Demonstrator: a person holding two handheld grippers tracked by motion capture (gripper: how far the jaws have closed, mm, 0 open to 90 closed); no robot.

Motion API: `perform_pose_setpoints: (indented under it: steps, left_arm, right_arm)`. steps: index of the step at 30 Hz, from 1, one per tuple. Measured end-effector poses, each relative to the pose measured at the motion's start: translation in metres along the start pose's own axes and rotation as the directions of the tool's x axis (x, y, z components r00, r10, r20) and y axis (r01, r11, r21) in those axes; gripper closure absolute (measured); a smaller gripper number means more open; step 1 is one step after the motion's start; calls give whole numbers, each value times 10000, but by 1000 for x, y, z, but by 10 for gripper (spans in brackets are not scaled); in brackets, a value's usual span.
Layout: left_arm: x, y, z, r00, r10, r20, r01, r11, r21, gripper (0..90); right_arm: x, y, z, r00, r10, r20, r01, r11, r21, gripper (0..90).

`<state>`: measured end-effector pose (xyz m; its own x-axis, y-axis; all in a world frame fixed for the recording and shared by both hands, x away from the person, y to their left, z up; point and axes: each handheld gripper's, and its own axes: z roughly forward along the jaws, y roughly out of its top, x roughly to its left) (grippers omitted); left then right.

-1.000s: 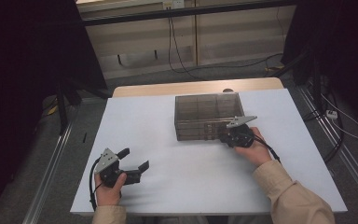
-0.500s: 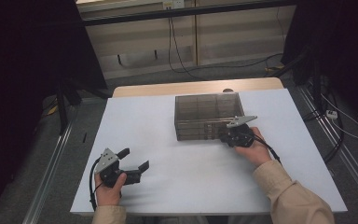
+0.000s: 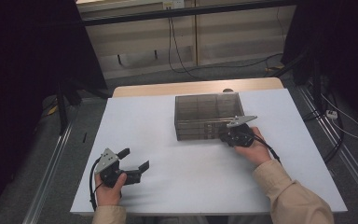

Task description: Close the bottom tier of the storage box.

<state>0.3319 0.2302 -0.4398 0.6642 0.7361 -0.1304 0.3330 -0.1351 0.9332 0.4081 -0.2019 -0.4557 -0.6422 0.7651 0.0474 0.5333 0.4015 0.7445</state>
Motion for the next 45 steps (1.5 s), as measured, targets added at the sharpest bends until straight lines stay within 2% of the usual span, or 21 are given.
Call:
perform_pose_setpoints:
  steps: [28,39,45]
  left_arm:
    - [-1,0,1,10000,-23,65,23,10000,-10,34]
    - [-1,0,1,9999,32,120,-33,10000,60,34]
    - [-1,0,1,9999,21,98,-22,10000,28,34]
  right_arm:
    - [-1,-1,2,10000,-14,32,14,10000,97,900]
    - [-1,-1,1,9998,193,-24,-193,9998,-6,900]
    - [-1,-2,-2,9987,435,-247,-436,9990,-36,878]
